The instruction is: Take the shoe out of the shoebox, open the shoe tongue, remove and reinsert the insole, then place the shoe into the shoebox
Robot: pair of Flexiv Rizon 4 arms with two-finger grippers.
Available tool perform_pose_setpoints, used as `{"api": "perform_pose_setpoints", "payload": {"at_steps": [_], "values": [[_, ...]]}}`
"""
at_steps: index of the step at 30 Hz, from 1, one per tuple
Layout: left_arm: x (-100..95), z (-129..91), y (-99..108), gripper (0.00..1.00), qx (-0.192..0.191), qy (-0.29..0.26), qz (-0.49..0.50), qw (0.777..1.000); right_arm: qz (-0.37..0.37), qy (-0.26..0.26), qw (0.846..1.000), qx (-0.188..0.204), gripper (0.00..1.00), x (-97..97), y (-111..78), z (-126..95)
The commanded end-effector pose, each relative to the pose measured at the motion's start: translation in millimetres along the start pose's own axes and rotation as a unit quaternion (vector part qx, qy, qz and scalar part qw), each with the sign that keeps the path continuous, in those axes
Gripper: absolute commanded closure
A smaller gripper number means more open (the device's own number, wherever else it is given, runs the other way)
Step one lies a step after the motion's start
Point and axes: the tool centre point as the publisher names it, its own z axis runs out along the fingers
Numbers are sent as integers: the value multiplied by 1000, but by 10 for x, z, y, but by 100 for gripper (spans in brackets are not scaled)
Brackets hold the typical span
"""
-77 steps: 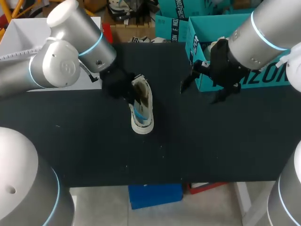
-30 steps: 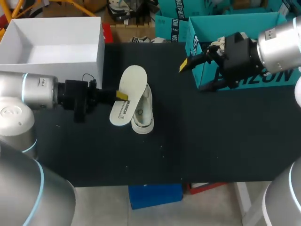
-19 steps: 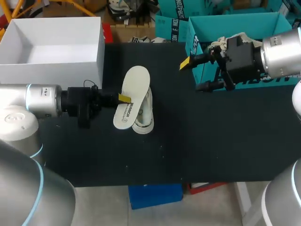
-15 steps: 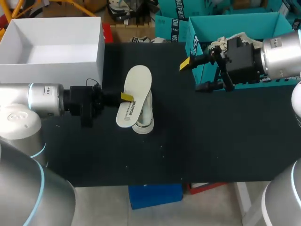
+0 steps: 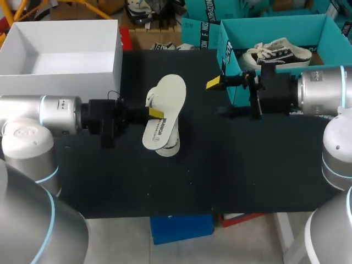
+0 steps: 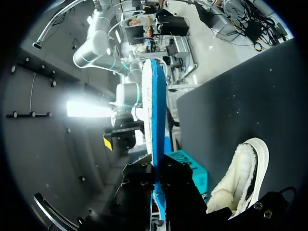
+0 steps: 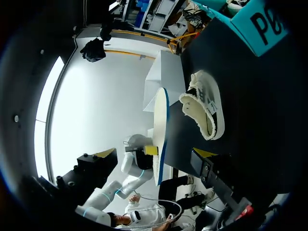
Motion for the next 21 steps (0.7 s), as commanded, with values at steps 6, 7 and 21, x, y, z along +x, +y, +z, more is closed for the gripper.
{"api": "perform_pose_setpoints", "payload": {"at_steps": [6,7,21], "values": [[-36,69,-71,100,0,-8,-7,1000,-7,45,999,4,0,-80,144,379],[-42,78,-84,100,1,-9,-7,1000,-7,47,999,4,0,-85,158,405],[-50,205,-191,100,17,-17,-16,1000,-12,66,997,23,0,-31,179,781]]}}
